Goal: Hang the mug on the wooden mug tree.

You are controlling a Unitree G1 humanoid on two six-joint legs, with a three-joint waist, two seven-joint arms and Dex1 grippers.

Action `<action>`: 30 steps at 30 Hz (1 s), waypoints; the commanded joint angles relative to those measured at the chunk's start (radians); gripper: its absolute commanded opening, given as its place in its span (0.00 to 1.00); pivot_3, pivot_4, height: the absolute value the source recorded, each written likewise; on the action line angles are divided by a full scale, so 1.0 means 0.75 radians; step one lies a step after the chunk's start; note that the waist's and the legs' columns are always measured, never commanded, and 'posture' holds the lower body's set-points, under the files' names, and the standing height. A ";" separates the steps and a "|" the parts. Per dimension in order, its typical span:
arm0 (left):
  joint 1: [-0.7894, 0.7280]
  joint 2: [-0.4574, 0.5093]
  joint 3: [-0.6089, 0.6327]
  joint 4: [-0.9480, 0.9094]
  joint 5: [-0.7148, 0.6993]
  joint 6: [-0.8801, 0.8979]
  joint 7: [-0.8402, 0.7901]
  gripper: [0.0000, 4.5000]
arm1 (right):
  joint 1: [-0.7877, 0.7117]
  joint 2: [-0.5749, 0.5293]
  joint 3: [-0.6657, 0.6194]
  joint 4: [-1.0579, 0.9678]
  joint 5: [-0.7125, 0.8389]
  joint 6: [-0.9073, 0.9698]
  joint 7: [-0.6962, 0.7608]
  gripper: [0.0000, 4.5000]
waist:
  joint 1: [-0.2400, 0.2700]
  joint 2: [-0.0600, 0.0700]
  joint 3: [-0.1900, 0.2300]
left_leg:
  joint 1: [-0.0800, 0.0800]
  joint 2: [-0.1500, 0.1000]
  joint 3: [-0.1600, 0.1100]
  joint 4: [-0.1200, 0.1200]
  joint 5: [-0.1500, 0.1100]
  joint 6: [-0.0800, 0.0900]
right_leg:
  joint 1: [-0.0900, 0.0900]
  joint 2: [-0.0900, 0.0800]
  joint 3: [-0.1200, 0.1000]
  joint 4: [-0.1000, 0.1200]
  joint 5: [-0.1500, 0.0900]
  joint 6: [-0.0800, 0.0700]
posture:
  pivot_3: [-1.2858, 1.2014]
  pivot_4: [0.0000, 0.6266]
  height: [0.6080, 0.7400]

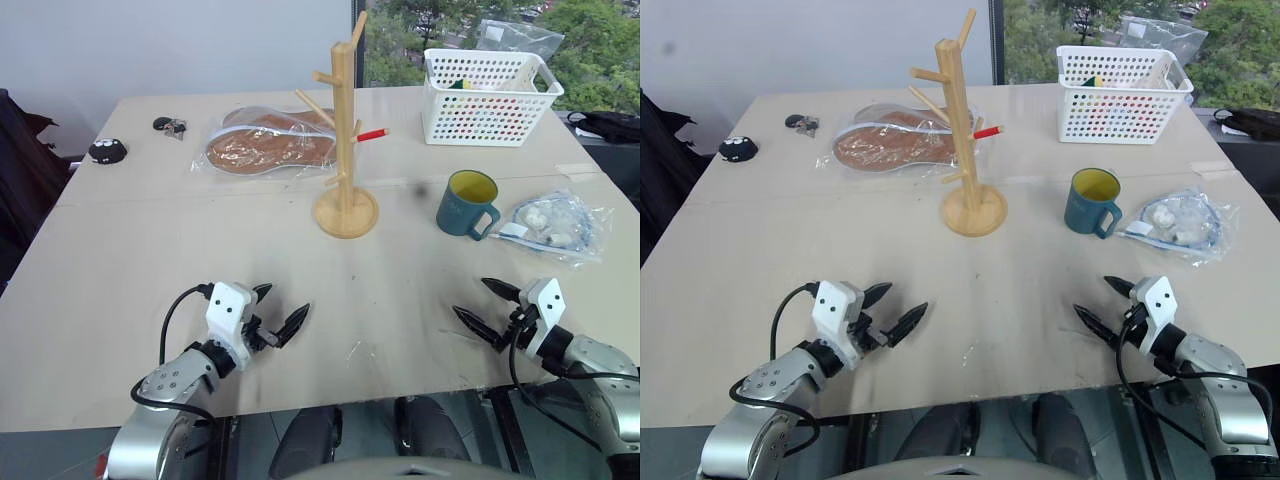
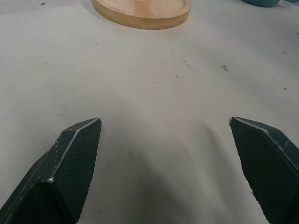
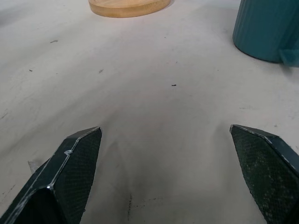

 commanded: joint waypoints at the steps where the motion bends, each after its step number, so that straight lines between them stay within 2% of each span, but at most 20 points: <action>1: 0.002 -0.014 0.003 -0.034 -0.021 -0.024 -0.001 1.00 | -0.001 0.014 -0.030 -0.044 0.016 -0.021 -0.018 0.99 | 0.000 0.000 0.000 | 0.000 0.000 0.000 0.000 0.000 0.000 | 0.000 0.000 0.000 0.000 0.000 0.000 | 0.52 0.24 1.00; 8: 0.016 -0.025 0.029 -0.044 -0.094 -0.013 -0.037 1.00 | 0.009 0.051 -0.013 -0.069 0.009 -0.013 -0.055 0.99 | 0.000 0.000 0.000 | 0.000 0.000 0.000 0.000 0.000 0.000 | 0.000 0.000 0.000 0.000 0.000 0.000 | 0.52 0.24 1.00; 22: 0.016 0.002 0.023 -0.043 -0.108 -0.018 -0.047 1.00 | 0.013 0.080 -0.011 -0.079 -0.004 -0.014 -0.096 0.99 | 0.000 0.001 0.000 | 0.000 0.000 0.000 0.000 0.000 0.000 | 0.000 0.000 0.000 -0.001 -0.001 -0.001 | 0.52 0.24 1.00; 26: -0.009 0.033 0.021 -0.043 -0.125 -0.012 -0.088 1.00 | 0.012 0.106 -0.026 -0.088 -0.024 -0.007 -0.174 0.99 | 0.000 0.001 0.001 | 0.000 0.000 0.000 0.000 0.000 0.000 | 0.000 0.000 -0.001 -0.001 -0.001 -0.001 | 0.52 0.24 1.00; 30: -0.104 0.149 -0.010 -0.057 -0.128 0.011 -0.200 1.00 | -0.062 0.183 -0.054 -0.097 -0.079 0.026 -0.381 0.99 | 0.000 0.001 0.001 | -0.001 0.000 -0.001 0.000 0.000 0.000 | 0.000 0.000 -0.001 -0.001 -0.001 -0.002 | 0.52 0.24 1.00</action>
